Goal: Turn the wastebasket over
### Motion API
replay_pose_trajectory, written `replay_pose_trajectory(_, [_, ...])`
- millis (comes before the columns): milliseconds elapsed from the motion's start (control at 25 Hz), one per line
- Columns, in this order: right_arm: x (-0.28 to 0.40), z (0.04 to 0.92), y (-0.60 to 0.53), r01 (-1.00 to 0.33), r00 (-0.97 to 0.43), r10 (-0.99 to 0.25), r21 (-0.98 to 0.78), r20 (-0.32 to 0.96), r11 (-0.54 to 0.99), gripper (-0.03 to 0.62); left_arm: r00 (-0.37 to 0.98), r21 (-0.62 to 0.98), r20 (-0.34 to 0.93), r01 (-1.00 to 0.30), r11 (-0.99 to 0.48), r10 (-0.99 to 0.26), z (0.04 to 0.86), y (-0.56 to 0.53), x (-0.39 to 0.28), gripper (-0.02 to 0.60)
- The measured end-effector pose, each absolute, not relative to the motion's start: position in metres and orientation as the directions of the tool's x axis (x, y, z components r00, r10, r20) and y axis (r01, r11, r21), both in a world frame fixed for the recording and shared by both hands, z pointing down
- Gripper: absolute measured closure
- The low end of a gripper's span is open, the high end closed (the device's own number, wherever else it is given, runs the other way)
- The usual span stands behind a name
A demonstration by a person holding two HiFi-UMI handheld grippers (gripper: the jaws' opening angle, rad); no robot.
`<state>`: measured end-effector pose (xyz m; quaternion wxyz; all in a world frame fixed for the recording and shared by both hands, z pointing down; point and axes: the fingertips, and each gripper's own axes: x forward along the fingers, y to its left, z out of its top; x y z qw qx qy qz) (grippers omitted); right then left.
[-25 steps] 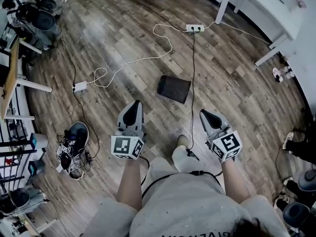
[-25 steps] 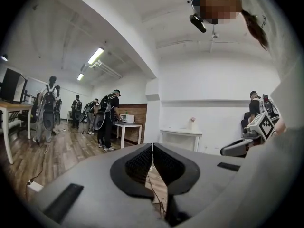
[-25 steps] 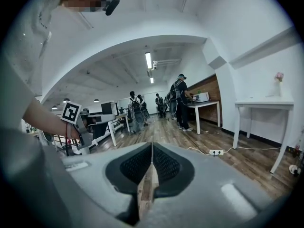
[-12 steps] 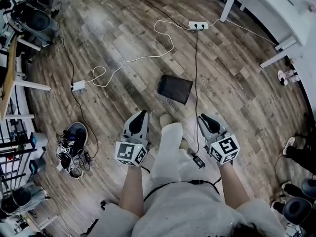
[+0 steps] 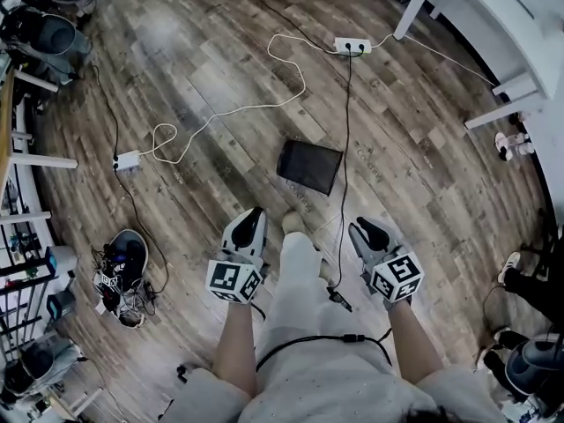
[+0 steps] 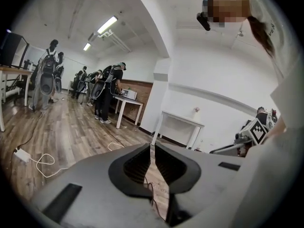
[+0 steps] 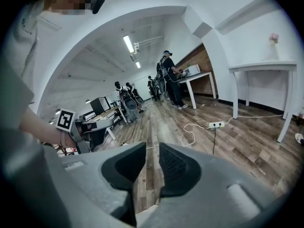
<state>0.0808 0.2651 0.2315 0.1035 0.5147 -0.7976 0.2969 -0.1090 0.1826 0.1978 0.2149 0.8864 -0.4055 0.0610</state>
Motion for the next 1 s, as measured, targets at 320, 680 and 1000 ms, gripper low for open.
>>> replay_pose_trajectory(320, [0.094, 0.286, 0.219, -0.882, -0.438, -0.72, -0.41, 0.539, 0.231, 0.505, 0.686, 0.388, 0.375, -0.727, -0.567, -0.623, 0.262, 0.145, -0.094, 0.528])
replay_pose_trajectory(680, [0.124, 0.347, 0.174, -0.884, -0.382, -0.704, -0.46, 0.598, 0.089, 0.502, 0.765, 0.442, 0.416, -0.643, -0.626, -0.492, 0.318, 0.092, -0.05, 0.528])
replay_pose_trajectory(1000, [0.157, 0.407, 0.137, -0.853, -0.351, -0.717, -0.522, 0.603, -0.022, 0.482, 0.792, 0.449, 0.447, -0.601, -0.662, -0.415, 0.369, 0.06, -0.011, 0.528])
